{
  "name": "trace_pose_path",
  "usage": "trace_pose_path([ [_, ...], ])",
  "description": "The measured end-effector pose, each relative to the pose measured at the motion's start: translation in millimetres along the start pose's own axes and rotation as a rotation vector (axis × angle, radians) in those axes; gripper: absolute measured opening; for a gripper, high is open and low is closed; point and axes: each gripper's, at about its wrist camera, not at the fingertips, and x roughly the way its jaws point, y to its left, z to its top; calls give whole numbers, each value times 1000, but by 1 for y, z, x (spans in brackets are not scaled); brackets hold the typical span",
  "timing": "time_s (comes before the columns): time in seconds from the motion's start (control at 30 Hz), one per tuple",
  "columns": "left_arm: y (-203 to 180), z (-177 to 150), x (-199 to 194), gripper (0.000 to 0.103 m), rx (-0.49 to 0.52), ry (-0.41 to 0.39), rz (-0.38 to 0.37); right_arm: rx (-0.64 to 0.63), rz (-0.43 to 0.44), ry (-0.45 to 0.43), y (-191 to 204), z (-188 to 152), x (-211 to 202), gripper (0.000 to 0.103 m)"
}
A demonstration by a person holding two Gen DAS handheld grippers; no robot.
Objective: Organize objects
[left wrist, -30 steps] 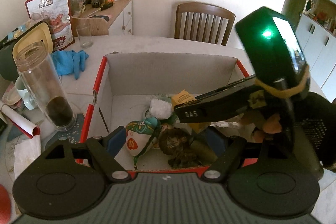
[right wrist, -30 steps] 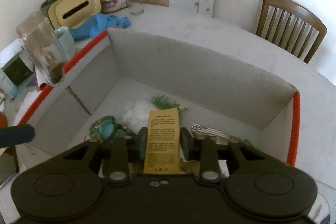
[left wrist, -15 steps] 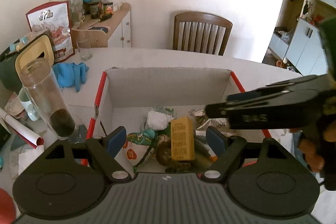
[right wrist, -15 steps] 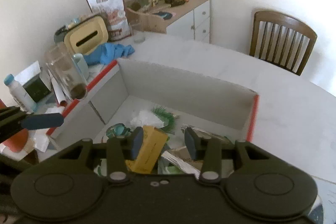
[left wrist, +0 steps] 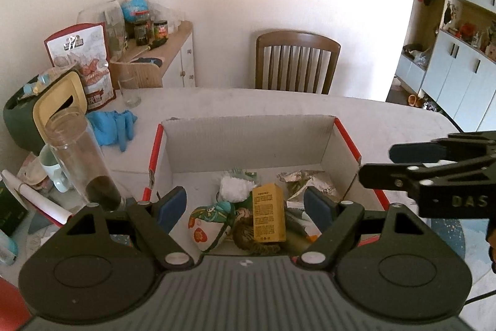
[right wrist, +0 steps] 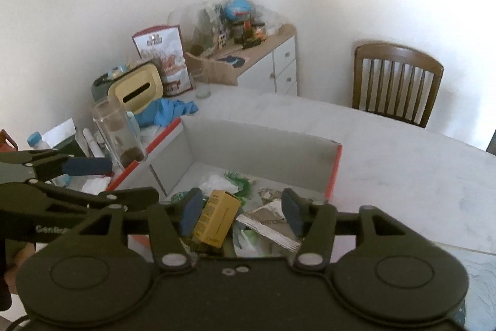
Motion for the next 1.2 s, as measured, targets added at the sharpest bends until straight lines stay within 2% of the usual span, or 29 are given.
trace_pose_path([
  [0.23,4,0,-6,83,-33,-8,-4,18,-17,-55,1,-10,-23,68],
  [0.37,5,-1,-10,90,-44,-14,2,21,-26,-76,2,-15,-31,75],
  [0.47,4,-2,-12,103,-43,-21,3,19,-37,-91,3,-19,-35,84],
  [0.53,4,-2,-15,103,-45,-27,0,27,-33,-96,4,-21,-38,87],
  [0.6,2,-3,-17,103,-44,-27,2,38,-30,-103,5,-24,-40,96],
  [0.67,1,-4,-18,103,-41,-25,-8,38,-31,-119,6,-27,-44,100],
  [1.2,-15,-13,-31,103,-5,-47,-3,63,-60,-177,10,-45,-66,102],
])
